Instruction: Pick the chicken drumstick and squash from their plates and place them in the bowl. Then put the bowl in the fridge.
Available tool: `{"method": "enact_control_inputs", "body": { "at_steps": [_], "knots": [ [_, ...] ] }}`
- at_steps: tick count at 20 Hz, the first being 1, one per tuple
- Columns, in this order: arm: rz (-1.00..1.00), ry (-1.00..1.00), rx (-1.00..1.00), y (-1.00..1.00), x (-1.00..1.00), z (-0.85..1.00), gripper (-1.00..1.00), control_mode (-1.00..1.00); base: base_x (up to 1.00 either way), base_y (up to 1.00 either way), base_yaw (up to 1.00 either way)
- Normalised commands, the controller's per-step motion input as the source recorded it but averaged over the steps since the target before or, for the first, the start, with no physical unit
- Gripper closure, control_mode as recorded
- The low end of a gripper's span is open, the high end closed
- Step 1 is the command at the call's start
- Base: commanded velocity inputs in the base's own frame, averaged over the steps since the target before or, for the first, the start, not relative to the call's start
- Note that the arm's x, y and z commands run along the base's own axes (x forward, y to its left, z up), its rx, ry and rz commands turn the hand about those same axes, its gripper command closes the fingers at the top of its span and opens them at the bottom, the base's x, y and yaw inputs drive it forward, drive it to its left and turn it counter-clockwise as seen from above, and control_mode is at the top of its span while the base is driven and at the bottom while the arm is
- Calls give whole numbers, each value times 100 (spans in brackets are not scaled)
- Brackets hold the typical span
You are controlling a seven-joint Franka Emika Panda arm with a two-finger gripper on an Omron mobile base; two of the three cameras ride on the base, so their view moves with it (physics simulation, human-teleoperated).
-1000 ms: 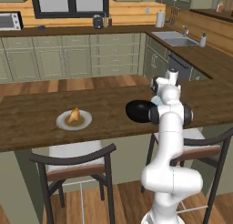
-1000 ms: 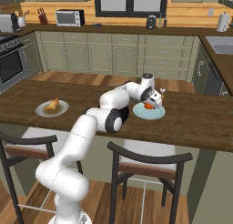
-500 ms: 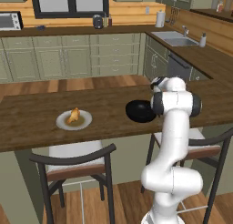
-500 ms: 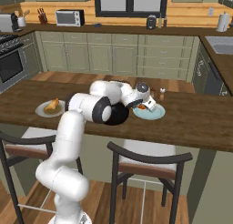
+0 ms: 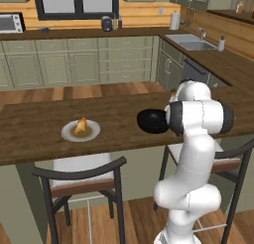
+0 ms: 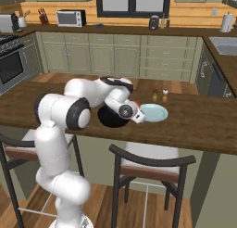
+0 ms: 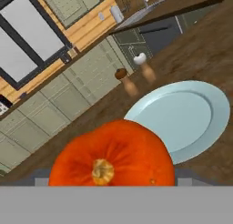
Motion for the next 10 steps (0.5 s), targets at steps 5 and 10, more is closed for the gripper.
{"method": "enact_control_inputs", "body": {
  "at_steps": [5, 10],
  "knots": [
    [0, 0, 15, -15, -76, 100, 100, -100, 0, 0, 0],
    [0, 0, 16, -39, -34, 100, 100, -100, 0, 0, 0]
  ]
}}
